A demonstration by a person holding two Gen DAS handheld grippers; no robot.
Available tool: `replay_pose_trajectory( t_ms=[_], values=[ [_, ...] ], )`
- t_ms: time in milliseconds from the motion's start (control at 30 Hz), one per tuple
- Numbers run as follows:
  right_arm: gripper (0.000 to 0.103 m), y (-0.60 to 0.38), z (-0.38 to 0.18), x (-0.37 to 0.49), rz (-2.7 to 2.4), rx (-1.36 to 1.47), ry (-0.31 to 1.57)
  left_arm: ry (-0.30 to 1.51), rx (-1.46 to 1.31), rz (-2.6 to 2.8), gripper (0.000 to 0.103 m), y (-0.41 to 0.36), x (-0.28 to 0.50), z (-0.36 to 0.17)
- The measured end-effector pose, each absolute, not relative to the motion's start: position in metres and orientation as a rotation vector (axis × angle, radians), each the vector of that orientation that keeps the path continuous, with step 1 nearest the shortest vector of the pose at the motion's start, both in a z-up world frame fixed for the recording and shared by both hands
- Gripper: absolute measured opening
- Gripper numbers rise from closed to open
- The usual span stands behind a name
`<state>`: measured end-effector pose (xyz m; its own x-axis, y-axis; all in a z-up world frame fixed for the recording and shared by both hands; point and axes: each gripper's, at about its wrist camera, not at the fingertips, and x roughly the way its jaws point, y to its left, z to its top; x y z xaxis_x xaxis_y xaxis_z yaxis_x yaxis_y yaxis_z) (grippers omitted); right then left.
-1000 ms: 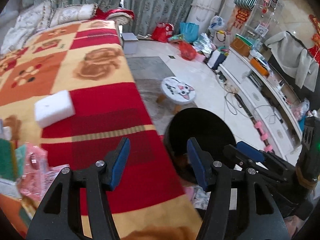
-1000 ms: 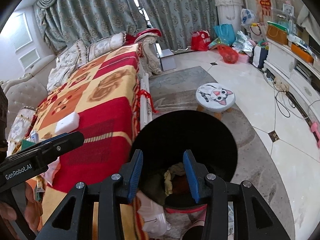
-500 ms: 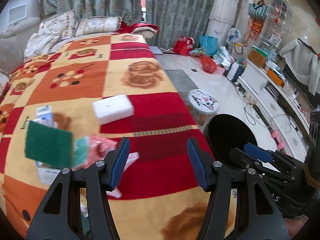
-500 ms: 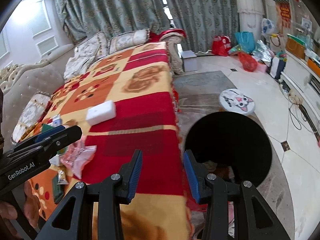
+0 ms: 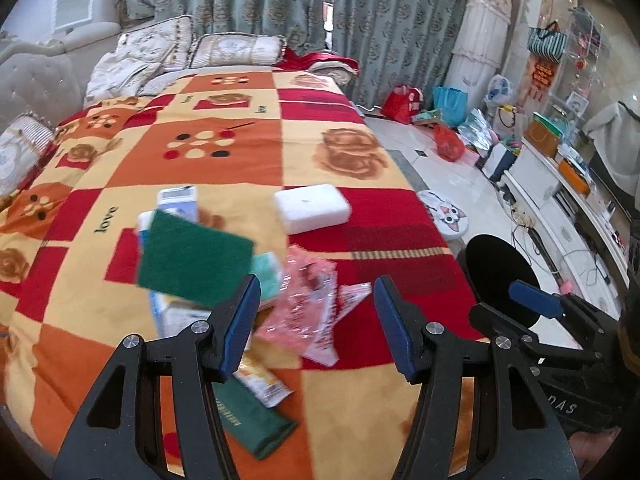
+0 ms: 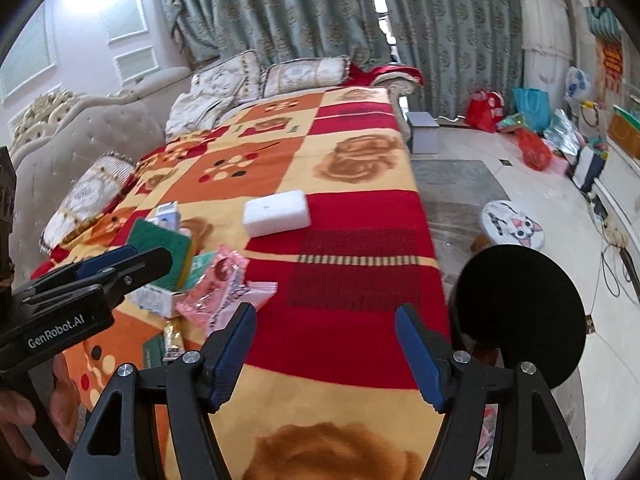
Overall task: Collect trash
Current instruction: 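Move both open tools back over the trash pile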
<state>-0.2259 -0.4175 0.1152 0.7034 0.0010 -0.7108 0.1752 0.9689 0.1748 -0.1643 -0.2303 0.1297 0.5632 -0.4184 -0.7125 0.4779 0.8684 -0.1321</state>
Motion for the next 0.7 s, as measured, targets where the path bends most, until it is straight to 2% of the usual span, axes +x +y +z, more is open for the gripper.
replay_pose_trajectory(
  t_ms=[367,700],
  values=[
    [0.069,-0.384,0.101,-0.216,-0.028,0.201,0.842,0.883,0.068,-0.443,0.058,-0.156,-0.164,0.115],
    [0.069,-0.366,0.092,-0.209,0.009,0.183,0.879,1.004,0.073,-0.444,0.058,-0.152,-0.181,0.072]
  ],
)
